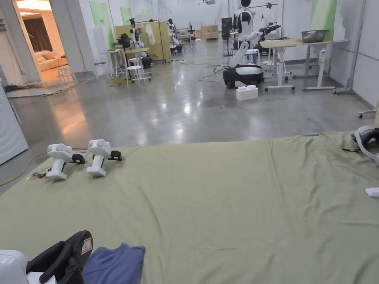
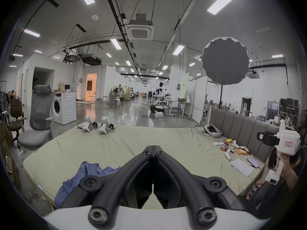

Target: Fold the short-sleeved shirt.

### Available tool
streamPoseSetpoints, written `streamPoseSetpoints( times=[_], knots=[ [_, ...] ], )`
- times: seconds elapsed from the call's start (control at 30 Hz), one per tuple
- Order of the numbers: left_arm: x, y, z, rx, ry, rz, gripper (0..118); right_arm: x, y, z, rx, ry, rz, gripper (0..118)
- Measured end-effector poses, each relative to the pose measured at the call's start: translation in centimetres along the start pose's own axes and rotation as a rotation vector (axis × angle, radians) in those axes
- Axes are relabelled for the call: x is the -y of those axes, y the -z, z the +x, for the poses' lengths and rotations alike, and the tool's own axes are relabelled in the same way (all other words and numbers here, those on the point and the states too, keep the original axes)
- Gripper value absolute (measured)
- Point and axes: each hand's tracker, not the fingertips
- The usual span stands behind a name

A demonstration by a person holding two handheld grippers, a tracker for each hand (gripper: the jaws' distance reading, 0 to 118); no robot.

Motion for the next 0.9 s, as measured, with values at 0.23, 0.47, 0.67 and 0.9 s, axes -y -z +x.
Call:
streamPoseSetpoints(
  times=[0.23,0.47,0.67,0.9],
  knots=[
    [0.7,2.2,-4.4,-0.076,-0.031,-0.122,89,0.8,0.4,0.1,-0.032,0.003,-0.032,5],
    [5.9,11.0,-12.7,-0.121,-0.075,-0.46,116,3.1,2.4,-0.2,-0.061,0.056,-0.131,5],
    [14.0,19.4,-18.3,-0.194,-0.235,-0.684,117,5.1,4.6,-1.3,-0.077,0.041,-0.24,5],
    [21.5,25.4,-20.7,-0.251,-0.254,-0.831,116,7.1,6.5,-2.0,-0.06,0.013,-0.347,5]
  ],
)
